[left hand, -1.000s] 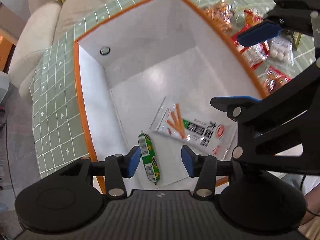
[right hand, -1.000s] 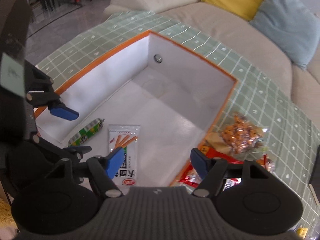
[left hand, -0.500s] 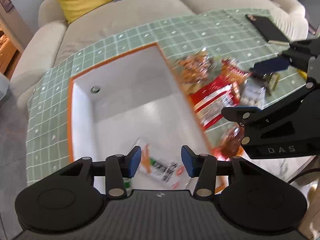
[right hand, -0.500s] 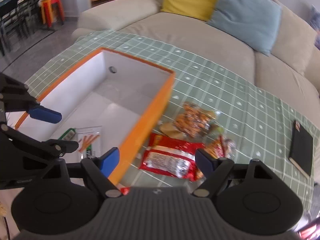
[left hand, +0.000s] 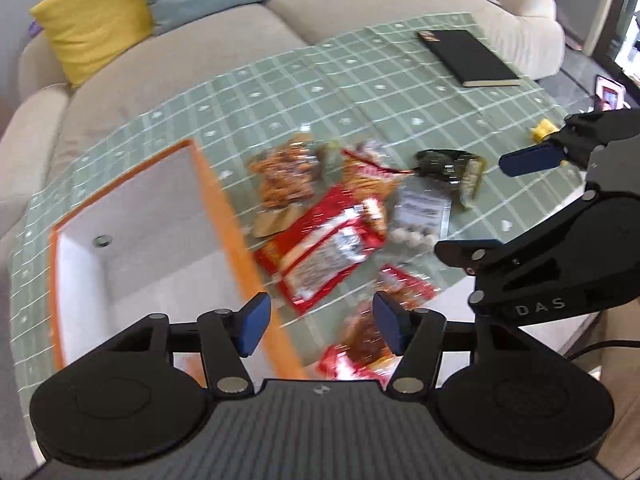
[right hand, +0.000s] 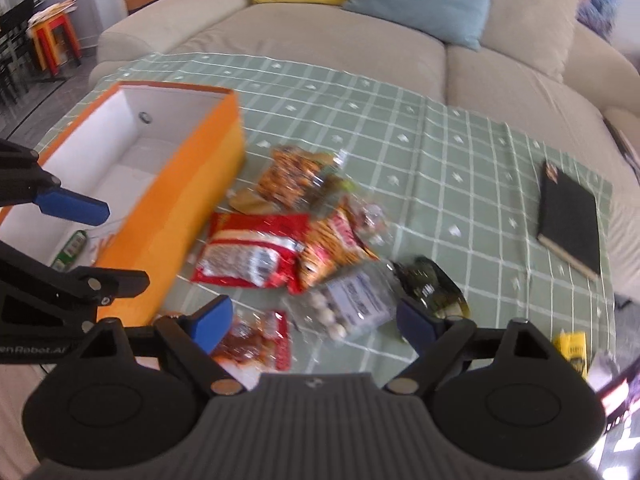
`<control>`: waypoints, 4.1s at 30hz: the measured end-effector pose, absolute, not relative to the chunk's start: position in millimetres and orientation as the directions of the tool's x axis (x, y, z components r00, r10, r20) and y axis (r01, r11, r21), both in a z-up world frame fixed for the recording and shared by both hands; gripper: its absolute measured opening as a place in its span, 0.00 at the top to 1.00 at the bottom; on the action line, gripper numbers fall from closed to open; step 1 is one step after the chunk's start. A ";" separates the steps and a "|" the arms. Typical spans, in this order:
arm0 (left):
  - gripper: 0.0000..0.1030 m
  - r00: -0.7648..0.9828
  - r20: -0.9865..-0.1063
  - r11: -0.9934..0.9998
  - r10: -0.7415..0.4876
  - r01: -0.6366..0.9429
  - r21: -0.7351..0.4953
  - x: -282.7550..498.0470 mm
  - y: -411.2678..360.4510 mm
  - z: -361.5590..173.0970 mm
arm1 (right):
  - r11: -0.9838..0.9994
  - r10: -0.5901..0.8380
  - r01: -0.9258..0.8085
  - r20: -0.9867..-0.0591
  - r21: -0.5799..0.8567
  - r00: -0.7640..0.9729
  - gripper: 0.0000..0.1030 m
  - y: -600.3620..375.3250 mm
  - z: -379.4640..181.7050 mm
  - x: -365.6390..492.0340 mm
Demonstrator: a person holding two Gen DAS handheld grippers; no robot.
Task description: Organize snacks
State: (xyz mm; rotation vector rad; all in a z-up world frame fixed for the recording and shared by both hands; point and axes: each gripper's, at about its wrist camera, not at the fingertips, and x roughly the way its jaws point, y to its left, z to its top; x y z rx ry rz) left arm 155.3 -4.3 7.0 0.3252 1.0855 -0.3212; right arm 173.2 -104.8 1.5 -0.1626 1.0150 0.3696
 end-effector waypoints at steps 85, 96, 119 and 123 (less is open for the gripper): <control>0.32 0.303 -0.952 0.745 0.050 0.623 0.237 255.9 -68.0 -89.9 | 0.955 0.270 -0.206 -0.913 0.213 0.305 0.28 -187.4 -128.2 288.7; 0.32 0.306 -0.951 0.746 0.053 0.621 0.241 246.3 -73.8 -85.0 | 0.958 0.263 -0.195 -0.919 0.212 0.294 0.59 -182.0 -121.4 291.5; 0.32 0.285 -0.954 0.786 -0.097 0.610 0.102 215.0 -71.4 -15.3 | 0.948 0.259 -0.261 -0.921 0.184 0.292 0.61 -169.4 -43.3 256.2; 0.32 0.293 -0.948 0.776 -0.127 0.624 0.089 205.1 -59.1 11.8 | 0.930 0.288 -0.315 -0.910 0.191 0.298 0.61 -152.1 -20.0 245.4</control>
